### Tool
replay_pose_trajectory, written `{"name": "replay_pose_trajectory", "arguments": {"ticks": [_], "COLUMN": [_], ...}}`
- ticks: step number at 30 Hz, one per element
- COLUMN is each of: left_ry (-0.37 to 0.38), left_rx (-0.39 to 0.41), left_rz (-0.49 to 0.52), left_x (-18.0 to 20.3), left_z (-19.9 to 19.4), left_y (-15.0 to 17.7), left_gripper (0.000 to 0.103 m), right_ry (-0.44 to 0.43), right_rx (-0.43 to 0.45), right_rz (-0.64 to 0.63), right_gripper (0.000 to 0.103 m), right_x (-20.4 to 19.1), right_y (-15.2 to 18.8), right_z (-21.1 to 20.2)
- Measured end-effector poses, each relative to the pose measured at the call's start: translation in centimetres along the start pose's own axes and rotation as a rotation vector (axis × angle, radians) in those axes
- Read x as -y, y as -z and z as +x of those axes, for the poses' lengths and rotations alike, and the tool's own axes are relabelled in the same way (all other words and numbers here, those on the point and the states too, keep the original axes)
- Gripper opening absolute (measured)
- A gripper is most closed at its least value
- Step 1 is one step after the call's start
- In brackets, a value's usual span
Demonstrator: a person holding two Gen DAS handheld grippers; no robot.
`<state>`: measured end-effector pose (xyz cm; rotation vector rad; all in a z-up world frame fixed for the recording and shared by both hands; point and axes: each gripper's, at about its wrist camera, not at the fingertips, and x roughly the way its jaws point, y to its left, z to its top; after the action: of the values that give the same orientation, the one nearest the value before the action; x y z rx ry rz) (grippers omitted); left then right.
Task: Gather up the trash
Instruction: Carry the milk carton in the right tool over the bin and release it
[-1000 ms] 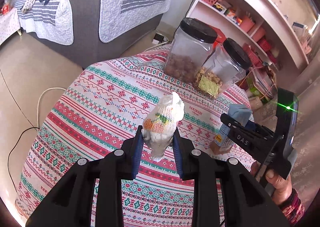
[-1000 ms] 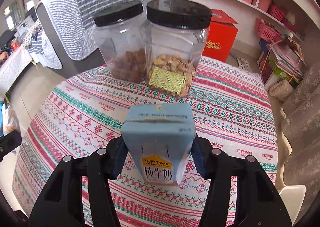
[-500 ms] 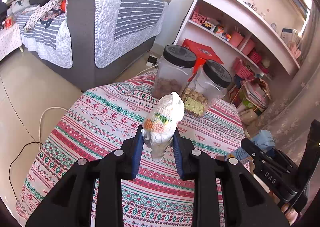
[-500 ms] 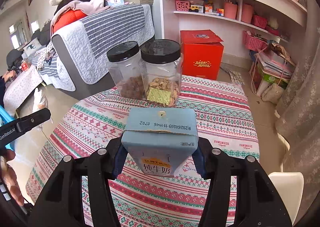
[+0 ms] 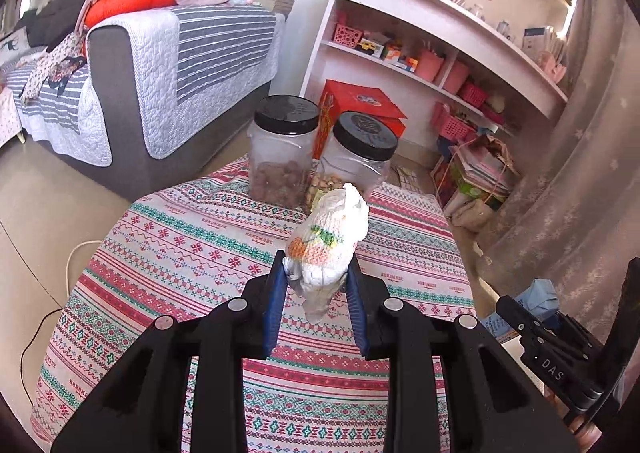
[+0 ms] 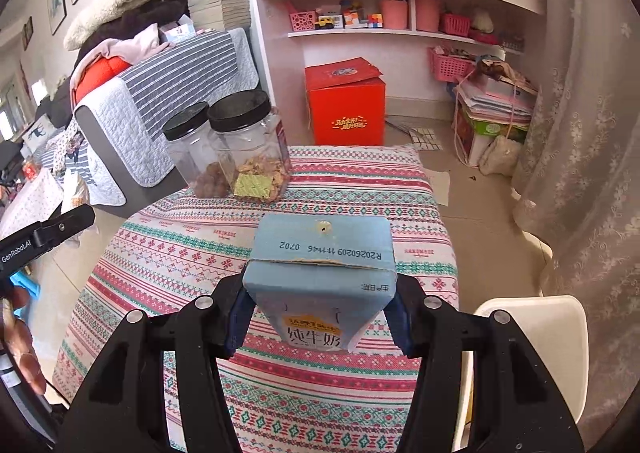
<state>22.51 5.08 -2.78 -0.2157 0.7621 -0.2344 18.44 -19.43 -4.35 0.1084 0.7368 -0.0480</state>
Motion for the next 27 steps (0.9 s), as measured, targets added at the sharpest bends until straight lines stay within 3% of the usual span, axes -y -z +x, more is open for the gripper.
{"name": "replay_pose_trajectory", "arguments": {"ticks": [9, 27], "left_ry": [0.050, 0.130], "left_rx": [-0.014, -0.052], "left_rz": [0.091, 0.224], "left_x": [5.4, 15.4], "left_z": [0.6, 2.0], "left_y": [1.1, 3.6], "left_gripper": [0.029, 0.030], "right_ry": [0.084, 0.335], "right_rx": [0.050, 0.133], "right_rz": [0.081, 0.211], "right_gripper": [0.053, 0.053], "right_x": [5.8, 16.9], "right_y": [1.1, 3.6], "right_z": [-2.4, -6.6]}}
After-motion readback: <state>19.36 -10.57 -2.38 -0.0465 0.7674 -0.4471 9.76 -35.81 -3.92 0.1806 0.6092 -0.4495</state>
